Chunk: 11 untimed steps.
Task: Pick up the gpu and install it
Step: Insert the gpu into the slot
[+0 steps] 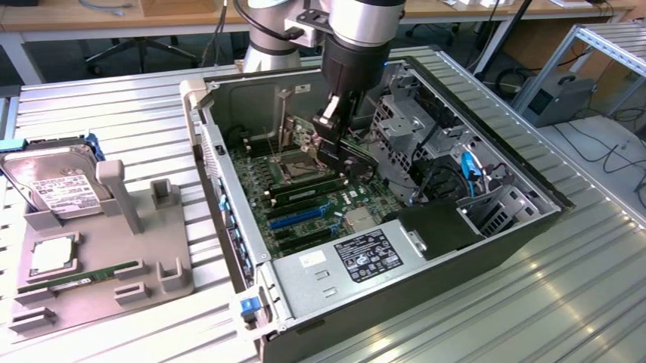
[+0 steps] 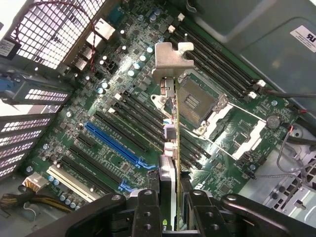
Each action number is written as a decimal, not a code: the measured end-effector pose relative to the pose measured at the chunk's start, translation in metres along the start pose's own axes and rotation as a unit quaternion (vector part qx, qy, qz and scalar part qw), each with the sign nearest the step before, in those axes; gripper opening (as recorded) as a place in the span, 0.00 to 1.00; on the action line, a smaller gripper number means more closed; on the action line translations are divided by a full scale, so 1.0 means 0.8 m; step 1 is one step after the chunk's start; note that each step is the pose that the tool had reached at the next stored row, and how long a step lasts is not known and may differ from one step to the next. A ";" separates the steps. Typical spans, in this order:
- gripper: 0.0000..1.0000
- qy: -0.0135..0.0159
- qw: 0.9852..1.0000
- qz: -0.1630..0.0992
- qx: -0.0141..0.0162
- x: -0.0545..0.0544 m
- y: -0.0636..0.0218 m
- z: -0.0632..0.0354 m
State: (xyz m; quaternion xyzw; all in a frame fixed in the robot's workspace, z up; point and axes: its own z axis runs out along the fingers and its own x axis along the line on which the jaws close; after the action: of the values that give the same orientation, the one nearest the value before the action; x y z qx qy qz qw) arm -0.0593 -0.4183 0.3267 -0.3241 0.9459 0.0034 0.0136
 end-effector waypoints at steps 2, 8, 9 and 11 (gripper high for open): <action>0.27 0.000 1.000 -0.005 0.000 0.000 0.000 0.000; 0.27 0.000 1.000 -0.020 -0.001 0.000 0.000 0.000; 0.27 0.000 1.000 -0.023 -0.001 0.000 0.000 0.000; 0.27 0.000 1.000 -0.029 -0.001 0.000 0.000 0.000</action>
State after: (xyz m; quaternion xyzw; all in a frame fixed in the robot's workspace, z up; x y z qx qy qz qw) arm -0.0588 -0.4182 0.3267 -0.3510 0.9363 0.0038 0.0135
